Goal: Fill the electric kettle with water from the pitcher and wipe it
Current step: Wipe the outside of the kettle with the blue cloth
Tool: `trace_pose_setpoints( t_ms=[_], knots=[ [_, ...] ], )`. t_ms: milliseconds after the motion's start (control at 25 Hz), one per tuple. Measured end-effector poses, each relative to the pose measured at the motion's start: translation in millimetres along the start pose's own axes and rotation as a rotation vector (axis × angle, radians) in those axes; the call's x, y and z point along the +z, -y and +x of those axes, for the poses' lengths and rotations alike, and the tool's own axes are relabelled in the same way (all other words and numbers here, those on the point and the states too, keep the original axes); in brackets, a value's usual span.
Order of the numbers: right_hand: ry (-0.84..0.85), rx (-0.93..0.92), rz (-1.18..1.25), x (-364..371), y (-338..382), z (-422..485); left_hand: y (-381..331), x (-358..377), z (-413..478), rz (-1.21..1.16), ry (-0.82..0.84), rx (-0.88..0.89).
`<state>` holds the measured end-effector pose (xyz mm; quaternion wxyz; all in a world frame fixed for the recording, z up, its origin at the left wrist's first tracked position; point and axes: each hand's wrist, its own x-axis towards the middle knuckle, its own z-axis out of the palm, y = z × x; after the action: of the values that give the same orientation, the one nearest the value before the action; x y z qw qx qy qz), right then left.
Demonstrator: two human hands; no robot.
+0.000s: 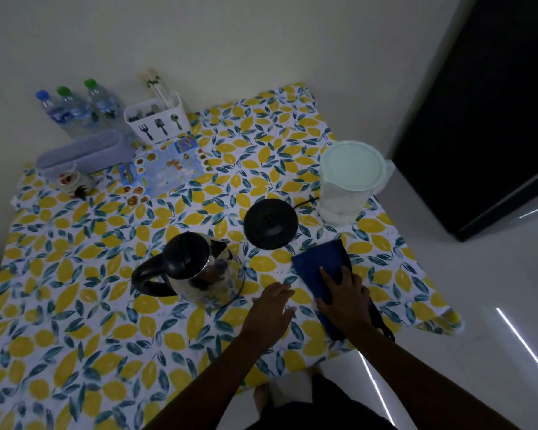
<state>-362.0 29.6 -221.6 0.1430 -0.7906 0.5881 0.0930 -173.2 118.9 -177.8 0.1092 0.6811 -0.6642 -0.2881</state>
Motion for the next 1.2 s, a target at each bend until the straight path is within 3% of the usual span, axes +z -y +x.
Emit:
trace_pose_setpoints(
  t_ms=[160,320,440,600,680,800,880,1040,1120,1200],
  knots=[
    [0.0,-0.042,0.146,-15.1,9.2,8.9,-0.8,-11.0,-0.2,-0.029,-0.115,0.01],
    [-0.068,-0.055,0.586,-44.9,31.5,6.6,3.8,-47.5,-11.3,-0.036,-0.368,-0.006],
    [-0.176,-0.205,0.843,-81.4,73.0,-0.3,12.6,-85.7,-32.3,0.007,-0.551,0.001],
    [-0.244,-0.422,0.946,-132.9,144.9,0.4,38.3,-134.4,-71.6,0.008,-0.914,-0.084],
    [-0.21,-0.518,0.912,-148.7,183.7,0.1,57.7,-152.5,-86.3,0.044,-0.974,-0.195],
    [-0.119,-0.612,0.623,-155.2,240.1,-1.0,81.8,-167.1,-96.9,-0.049,-0.778,-0.356],
    [-0.11,-0.62,0.367,-154.5,261.1,-1.7,84.5,-169.0,-100.8,-0.231,-0.714,-0.334],
    [-0.277,-0.719,0.18,-143.1,250.8,-17.1,87.4,-170.7,-102.7,-0.505,-0.756,-0.242],
    [-0.382,-0.805,0.161,-130.7,239.1,-31.6,92.2,-169.9,-101.8,-0.534,-0.754,-0.279],
    [-0.374,-0.785,0.151,-129.3,241.7,-38.3,99.5,-166.9,-102.4,-0.527,-0.76,-0.292]
  ],
)
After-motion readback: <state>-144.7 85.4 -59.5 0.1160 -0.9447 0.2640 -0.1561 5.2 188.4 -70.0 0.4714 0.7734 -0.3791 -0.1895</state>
